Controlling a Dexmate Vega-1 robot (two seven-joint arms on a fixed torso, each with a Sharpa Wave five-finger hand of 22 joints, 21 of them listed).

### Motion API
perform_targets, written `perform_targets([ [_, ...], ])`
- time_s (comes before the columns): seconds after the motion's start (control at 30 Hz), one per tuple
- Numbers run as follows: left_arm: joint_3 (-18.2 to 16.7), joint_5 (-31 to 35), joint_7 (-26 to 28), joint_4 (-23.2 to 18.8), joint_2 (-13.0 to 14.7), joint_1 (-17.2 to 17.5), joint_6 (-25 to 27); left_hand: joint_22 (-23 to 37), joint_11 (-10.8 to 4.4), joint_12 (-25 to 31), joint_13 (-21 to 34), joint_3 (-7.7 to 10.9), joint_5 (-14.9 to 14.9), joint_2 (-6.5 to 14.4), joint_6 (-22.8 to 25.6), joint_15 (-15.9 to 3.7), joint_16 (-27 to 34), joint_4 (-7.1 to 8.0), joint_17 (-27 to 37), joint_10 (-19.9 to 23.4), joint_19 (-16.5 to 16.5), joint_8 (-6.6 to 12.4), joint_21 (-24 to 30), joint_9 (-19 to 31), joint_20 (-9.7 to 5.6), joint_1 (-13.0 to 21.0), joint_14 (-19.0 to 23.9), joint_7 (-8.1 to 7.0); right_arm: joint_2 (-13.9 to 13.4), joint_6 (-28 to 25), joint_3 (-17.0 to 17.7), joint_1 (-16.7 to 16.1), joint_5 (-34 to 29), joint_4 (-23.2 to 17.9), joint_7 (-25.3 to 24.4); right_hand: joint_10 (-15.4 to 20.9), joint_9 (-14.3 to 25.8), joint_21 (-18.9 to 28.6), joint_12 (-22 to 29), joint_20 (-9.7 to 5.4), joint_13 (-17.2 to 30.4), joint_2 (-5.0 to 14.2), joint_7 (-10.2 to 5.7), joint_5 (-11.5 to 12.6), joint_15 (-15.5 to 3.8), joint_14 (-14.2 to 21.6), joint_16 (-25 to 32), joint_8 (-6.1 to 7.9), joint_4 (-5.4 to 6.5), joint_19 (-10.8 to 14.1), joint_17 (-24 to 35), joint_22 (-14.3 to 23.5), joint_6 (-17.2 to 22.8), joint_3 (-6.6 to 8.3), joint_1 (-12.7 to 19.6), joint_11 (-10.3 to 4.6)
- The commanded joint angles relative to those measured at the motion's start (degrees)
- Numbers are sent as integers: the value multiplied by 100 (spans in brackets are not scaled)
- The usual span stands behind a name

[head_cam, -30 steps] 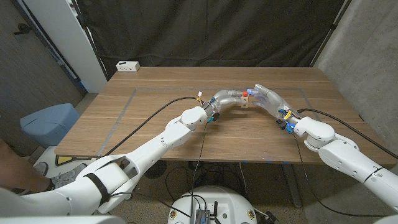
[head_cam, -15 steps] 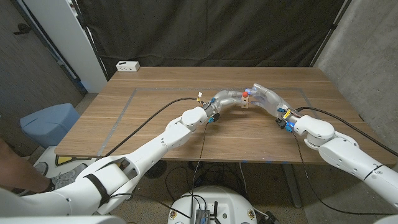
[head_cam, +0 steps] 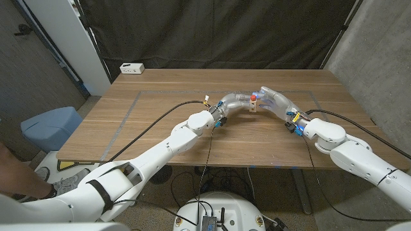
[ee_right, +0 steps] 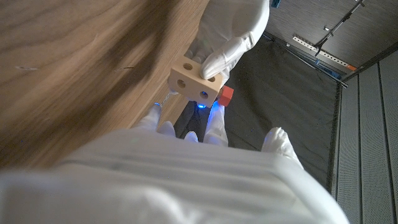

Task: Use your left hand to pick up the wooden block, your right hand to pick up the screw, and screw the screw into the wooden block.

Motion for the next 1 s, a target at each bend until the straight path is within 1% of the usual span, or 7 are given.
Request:
perform_targets([
  [0.03,5,-4,-1,19,-7,1,-9,12,7,268,847,423,23,550,189,-291,16,380,16,55,29,47,44,12,4,-451,38,141,-52,-101,6,2,-18,-86,-57,-345,15,-1,40,6,20,4,2,36,33,-608,2,27,14,-33,15,8,74,-27,-40,17],
  [0.53,6,-2,-31,29,-4,-7,-50,13,11,268,842,427,24,550,194,-292,15,374,14,56,32,48,44,12,3,-445,40,141,-74,-92,60,-79,-34,-160,-157,-289,12,8,68,7,20,21,14,51,30,-576,21,60,17,-36,9,8,177,-22,-46,-7],
  [1.0,-2,-5,-28,-31,25,26,-47,13,9,264,841,426,23,553,189,-289,19,375,17,40,35,47,45,13,2,-445,41,139,-134,-171,141,-240,17,-278,-270,-142,10,27,116,-6,21,41,52,65,25,-521,42,115,15,2,0,6,351,-11,-42,1],
])
